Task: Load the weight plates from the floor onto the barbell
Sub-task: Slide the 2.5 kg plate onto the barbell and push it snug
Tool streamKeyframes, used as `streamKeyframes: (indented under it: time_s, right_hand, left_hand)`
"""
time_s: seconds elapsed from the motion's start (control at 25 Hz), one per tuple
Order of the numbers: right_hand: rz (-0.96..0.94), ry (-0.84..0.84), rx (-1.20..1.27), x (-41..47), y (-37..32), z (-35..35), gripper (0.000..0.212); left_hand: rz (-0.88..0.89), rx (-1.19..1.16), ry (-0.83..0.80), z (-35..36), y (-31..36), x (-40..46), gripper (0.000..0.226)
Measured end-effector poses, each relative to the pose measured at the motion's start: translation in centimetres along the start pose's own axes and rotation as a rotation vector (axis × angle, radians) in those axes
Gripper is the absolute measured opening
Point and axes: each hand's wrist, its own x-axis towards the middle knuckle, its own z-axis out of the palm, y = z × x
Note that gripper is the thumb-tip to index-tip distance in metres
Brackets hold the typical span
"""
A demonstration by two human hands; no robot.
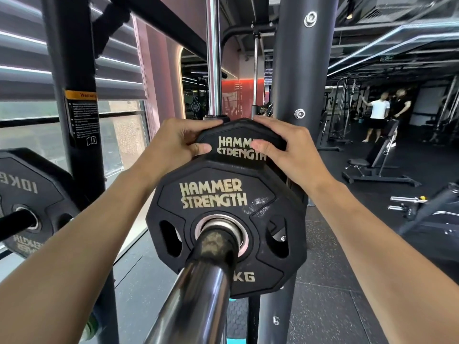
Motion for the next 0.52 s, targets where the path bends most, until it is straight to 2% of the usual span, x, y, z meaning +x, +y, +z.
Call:
streamKeyframes:
  time_s: [0.2,0.52]
  right_hand:
    - [0.033,-0.026,0.048,-0.03,-0.33,-0.16,0.052]
    - [0.065,-0.022,0.064,-0.06,-0.59,0.06,0.049]
  left_hand:
    - [-0.047,-0.090,-0.003,-0.38,-0.15,0.07,0.059]
    - [-0.057,-0.076,0.046,0.18,0.19,0.07,0.056]
